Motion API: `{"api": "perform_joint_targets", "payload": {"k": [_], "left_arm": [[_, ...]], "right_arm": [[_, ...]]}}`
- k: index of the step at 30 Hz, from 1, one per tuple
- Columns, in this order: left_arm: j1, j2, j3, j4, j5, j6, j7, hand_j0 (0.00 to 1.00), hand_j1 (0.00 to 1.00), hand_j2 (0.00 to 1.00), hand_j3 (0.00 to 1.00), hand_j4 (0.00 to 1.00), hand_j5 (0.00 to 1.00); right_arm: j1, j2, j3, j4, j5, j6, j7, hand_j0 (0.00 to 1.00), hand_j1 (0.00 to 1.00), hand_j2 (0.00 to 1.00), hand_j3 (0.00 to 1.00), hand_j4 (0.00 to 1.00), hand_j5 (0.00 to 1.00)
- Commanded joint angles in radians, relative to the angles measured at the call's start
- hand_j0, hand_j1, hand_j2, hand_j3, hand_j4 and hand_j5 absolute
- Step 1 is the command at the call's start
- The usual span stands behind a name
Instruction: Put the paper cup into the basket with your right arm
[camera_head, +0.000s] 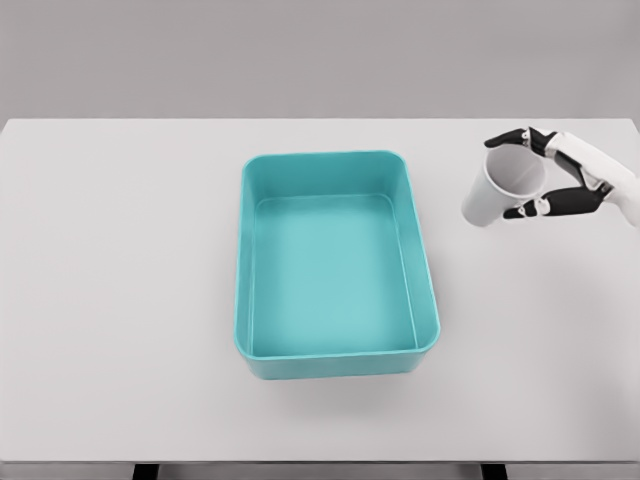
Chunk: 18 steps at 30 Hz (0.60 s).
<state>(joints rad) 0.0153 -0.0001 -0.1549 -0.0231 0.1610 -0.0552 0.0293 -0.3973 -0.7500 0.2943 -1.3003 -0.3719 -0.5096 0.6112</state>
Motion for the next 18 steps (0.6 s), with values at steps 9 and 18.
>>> {"api": "perform_joint_targets", "payload": {"k": [9,18], "left_arm": [[0.0,0.0,0.0,0.0,0.0,0.0,0.0,1.0,1.0,1.0,1.0,1.0,1.0],[0.0,0.0,0.0,0.0,0.0,0.0,0.0,1.0,1.0,1.0,1.0,1.0,1.0]], "right_arm": [[-0.02,0.021,-0.004,-0.122,-0.007,0.005,0.0,0.7,0.7,0.7,0.7,0.7,0.7],[-0.032,0.066,0.0,-0.195,0.002,0.006,0.0,0.68,0.68,0.68,0.68,0.68,0.68]]}}
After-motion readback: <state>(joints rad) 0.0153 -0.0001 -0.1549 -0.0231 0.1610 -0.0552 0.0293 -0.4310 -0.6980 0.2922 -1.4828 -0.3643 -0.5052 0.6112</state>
